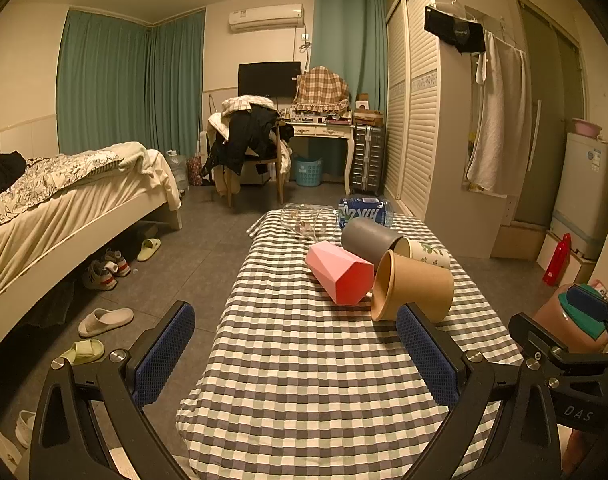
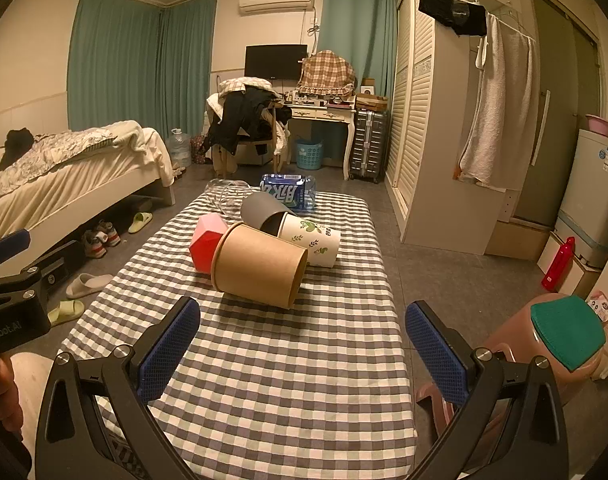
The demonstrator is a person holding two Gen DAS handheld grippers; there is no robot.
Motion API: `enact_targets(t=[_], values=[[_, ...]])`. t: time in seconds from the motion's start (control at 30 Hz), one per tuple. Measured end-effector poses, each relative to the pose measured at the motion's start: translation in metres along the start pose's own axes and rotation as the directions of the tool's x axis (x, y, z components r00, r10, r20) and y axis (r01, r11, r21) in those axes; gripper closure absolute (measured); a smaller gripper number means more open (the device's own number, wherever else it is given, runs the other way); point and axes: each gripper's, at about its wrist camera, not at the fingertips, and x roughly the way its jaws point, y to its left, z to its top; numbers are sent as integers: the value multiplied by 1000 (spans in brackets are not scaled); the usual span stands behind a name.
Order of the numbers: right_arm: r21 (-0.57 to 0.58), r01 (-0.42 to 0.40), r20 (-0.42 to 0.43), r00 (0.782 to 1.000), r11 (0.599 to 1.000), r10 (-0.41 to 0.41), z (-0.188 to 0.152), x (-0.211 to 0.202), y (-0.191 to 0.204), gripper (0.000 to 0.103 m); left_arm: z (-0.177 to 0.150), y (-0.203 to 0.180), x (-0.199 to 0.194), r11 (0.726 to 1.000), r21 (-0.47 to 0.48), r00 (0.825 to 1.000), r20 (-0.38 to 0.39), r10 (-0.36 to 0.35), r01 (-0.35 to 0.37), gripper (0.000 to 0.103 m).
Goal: Flip cup upside down
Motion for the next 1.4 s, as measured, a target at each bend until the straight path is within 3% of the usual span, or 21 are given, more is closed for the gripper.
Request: enact_targets(t=[1.1, 1.3, 1.4], values=[[-10, -55, 12, 998, 998, 55, 12, 4, -9, 0, -3, -9, 10, 1000, 11, 1000, -22, 16, -16, 0], [-124, -135, -5, 991, 983, 136, 31, 24, -15, 0, 1, -7, 25, 999, 2, 997, -46, 54, -54, 0], [-198, -209, -53, 978, 958, 203, 40, 49, -13, 0, 3, -5, 39, 997, -2, 995, -69, 76, -76, 0]])
